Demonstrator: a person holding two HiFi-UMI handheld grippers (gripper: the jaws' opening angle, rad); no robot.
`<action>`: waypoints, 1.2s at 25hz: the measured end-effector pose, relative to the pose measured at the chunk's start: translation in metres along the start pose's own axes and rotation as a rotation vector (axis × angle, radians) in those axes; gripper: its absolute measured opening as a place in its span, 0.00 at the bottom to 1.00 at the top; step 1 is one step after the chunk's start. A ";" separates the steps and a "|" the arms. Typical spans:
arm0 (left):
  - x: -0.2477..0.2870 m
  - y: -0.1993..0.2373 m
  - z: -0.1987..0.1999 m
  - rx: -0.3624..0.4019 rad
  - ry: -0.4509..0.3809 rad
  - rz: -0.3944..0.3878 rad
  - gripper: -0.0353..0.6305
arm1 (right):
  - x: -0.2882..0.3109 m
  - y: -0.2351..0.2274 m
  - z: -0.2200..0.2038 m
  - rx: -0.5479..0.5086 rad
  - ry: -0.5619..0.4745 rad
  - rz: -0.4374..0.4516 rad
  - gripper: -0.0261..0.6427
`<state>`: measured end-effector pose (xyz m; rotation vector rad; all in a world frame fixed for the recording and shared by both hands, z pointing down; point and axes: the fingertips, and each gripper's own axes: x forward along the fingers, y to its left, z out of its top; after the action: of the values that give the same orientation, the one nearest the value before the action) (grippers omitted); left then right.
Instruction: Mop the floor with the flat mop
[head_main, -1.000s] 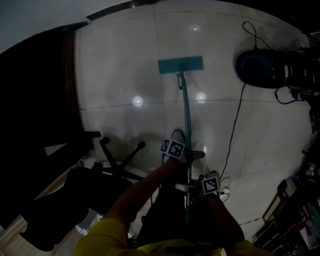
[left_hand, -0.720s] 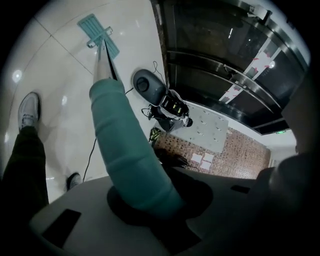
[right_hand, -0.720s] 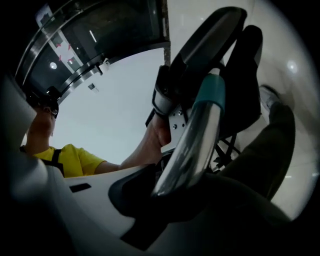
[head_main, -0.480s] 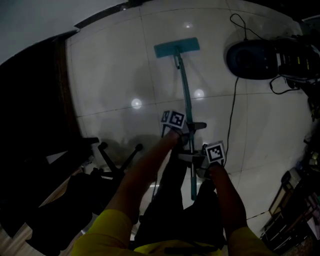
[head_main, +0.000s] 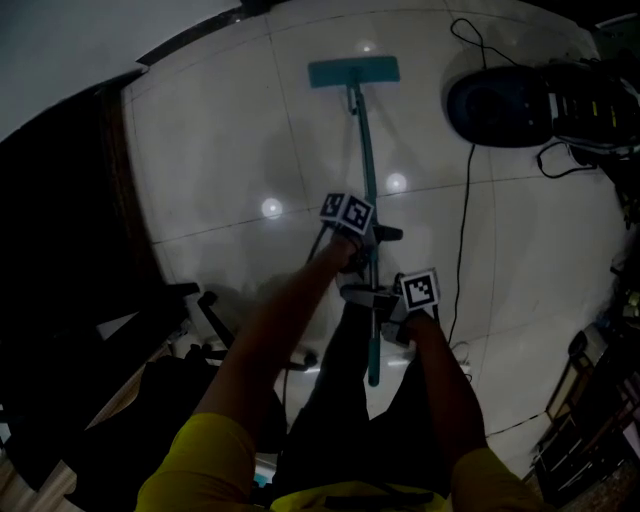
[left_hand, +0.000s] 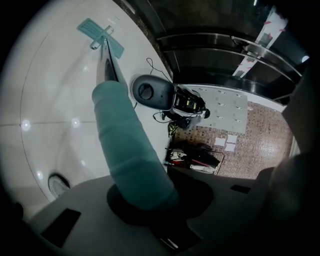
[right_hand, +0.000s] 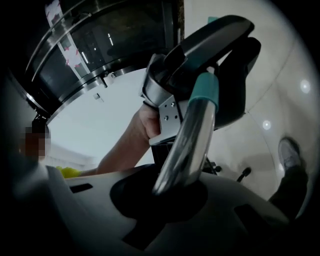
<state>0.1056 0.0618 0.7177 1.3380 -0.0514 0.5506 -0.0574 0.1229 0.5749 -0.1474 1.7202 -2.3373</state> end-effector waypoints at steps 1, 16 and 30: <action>0.007 -0.004 -0.032 -0.007 0.006 -0.016 0.21 | -0.006 0.000 -0.031 0.038 -0.007 -0.012 0.10; 0.056 -0.052 -0.100 -0.087 -0.031 -0.225 0.22 | -0.068 0.001 -0.088 -0.048 -0.030 -0.109 0.14; 0.057 -0.052 -0.066 -0.056 0.030 -0.197 0.22 | -0.053 0.022 -0.058 0.071 -0.092 0.034 0.10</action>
<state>0.1587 0.1367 0.6736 1.2640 0.0879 0.3998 -0.0158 0.1837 0.5399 -0.2083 1.5822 -2.3255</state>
